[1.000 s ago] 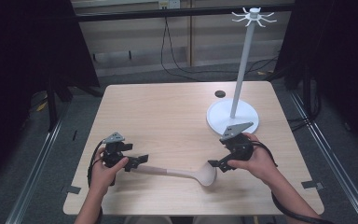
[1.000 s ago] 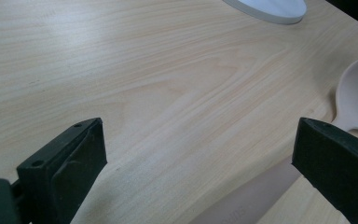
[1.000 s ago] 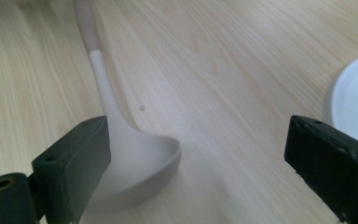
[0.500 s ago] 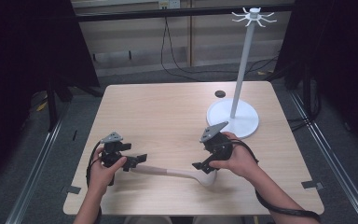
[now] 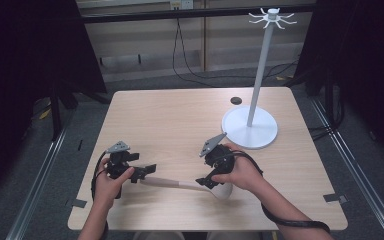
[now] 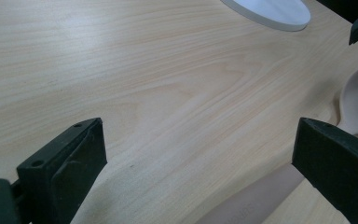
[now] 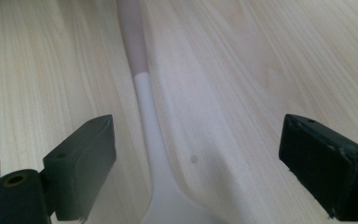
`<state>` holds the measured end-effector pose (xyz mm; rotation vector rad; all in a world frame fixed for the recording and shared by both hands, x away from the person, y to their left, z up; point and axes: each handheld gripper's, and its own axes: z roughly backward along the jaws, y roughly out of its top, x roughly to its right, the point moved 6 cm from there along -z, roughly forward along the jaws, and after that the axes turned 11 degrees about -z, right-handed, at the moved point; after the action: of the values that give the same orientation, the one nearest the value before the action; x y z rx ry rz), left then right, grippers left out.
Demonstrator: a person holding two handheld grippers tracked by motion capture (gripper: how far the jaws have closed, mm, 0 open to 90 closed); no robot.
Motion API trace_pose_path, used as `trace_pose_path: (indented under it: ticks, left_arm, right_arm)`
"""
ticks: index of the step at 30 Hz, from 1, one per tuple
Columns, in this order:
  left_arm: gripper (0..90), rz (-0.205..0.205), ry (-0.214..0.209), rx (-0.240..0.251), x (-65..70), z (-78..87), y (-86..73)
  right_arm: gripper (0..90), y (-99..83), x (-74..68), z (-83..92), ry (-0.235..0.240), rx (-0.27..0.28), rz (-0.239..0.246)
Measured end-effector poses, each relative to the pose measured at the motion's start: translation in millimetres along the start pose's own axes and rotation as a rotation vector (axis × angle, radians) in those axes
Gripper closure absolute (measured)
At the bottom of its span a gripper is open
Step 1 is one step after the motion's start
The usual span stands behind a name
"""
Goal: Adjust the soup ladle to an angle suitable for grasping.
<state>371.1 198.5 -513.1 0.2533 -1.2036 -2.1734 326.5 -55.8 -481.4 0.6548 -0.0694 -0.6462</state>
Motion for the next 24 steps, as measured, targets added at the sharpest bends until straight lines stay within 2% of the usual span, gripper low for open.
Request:
trace_pose_path:
  ticks: [20,21,24]
  left_arm:
    - [2.7,0.000,0.006,0.004,-2.1,1.7,0.0]
    - [2.7,0.000,0.004,0.003,-2.1,1.9,-0.1]
    - [2.7,0.001,0.007,0.002,-2.5,2.1,-0.4]
  right_arm:
    - [21.5,1.5,-15.2,-24.9,0.021,-0.109,0.050]
    - [22.1,1.3,-16.7,-26.0,0.024,-0.114,0.041]
    - [23.7,1.2,-17.5,-28.8,0.030,-0.128,0.060]
